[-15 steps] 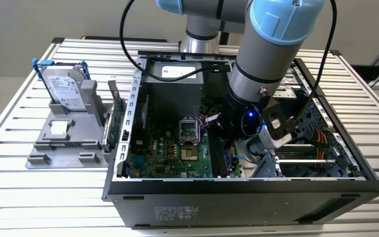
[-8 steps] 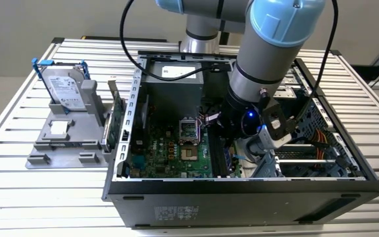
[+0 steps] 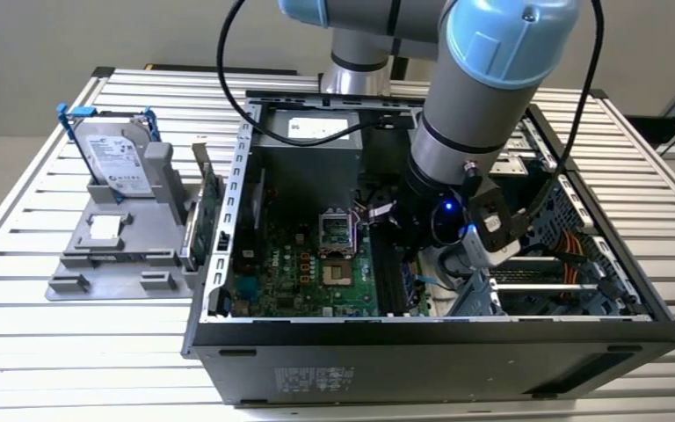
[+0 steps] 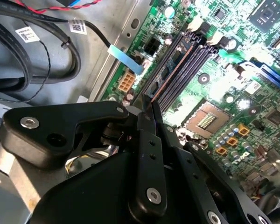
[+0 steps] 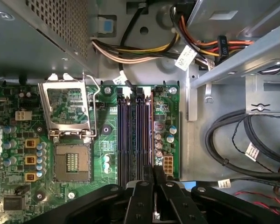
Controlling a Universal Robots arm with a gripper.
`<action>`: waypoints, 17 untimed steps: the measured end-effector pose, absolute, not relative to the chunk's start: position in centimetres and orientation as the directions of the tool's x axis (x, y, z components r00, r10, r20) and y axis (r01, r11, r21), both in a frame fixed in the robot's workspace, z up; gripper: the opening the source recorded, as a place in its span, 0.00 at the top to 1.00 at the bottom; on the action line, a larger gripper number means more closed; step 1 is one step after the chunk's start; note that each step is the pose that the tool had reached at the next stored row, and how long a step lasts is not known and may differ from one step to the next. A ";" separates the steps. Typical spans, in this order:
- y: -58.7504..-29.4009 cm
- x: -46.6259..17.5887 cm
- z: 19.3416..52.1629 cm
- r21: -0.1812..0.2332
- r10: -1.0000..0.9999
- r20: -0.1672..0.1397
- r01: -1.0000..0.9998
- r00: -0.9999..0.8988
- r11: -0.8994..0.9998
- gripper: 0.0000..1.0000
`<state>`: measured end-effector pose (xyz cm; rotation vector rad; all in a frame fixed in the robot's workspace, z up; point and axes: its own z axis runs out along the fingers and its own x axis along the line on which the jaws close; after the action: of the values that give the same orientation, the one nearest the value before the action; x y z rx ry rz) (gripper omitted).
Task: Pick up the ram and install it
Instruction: 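Insert the ram into the slot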
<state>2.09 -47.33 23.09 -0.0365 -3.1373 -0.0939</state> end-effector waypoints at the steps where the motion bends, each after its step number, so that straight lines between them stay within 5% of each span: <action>1: -47.3 2.1 23.1 0.060 0.024 0.003 0.024 -1.000 0.998 1.00; 17: -47.4 2.1 23.0 0.053 0.024 0.010 0.025 -1.000 0.998 1.00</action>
<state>2.10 -47.38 22.97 -0.0382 -3.1309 -0.0831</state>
